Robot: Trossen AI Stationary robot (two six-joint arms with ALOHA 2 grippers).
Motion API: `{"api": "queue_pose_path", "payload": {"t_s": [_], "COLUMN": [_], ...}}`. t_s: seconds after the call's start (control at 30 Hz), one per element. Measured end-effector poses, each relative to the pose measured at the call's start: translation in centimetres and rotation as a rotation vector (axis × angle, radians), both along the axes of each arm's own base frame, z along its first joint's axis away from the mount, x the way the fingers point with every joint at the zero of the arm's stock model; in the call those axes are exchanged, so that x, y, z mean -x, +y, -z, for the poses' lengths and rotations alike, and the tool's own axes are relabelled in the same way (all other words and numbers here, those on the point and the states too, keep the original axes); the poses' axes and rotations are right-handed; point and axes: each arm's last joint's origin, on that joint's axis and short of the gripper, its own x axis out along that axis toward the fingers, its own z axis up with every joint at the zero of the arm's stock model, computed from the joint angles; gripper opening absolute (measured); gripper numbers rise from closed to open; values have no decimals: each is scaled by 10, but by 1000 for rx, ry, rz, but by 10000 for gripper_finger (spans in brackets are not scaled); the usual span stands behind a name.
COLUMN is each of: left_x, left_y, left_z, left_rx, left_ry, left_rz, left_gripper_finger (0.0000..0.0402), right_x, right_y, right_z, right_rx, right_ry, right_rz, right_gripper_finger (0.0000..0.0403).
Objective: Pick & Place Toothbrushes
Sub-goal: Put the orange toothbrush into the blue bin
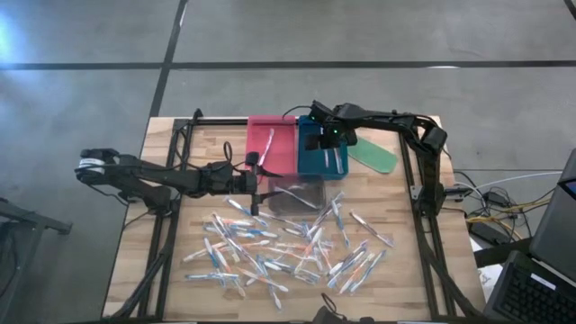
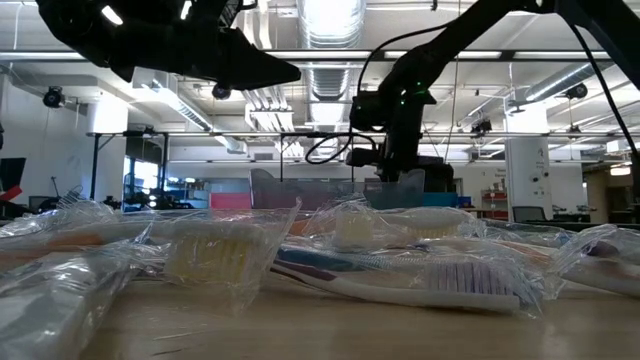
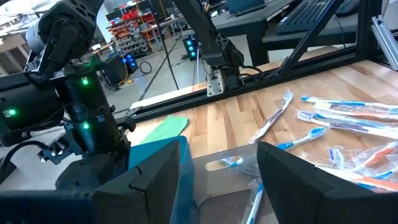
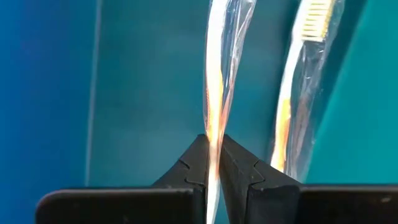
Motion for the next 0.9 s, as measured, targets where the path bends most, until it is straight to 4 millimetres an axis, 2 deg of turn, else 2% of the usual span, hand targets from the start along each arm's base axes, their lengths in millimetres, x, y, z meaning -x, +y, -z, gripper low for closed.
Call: {"api": "queue_pose_path", "payload": {"t_s": [0.5, 0.9], "left_x": [0, 0], "left_y": [0, 0], "left_z": [0, 0], "left_rx": [4, 4], "left_ry": [-2, -2], "left_rz": [-1, -1], "left_gripper_finger": [218, 218], "right_x": [3, 3], "right_y": [0, 0], "right_z": [4, 4], "right_rx": [-7, -8], "right_ry": [12, 12], "right_rz": [3, -1], "right_gripper_finger": [22, 80]}}
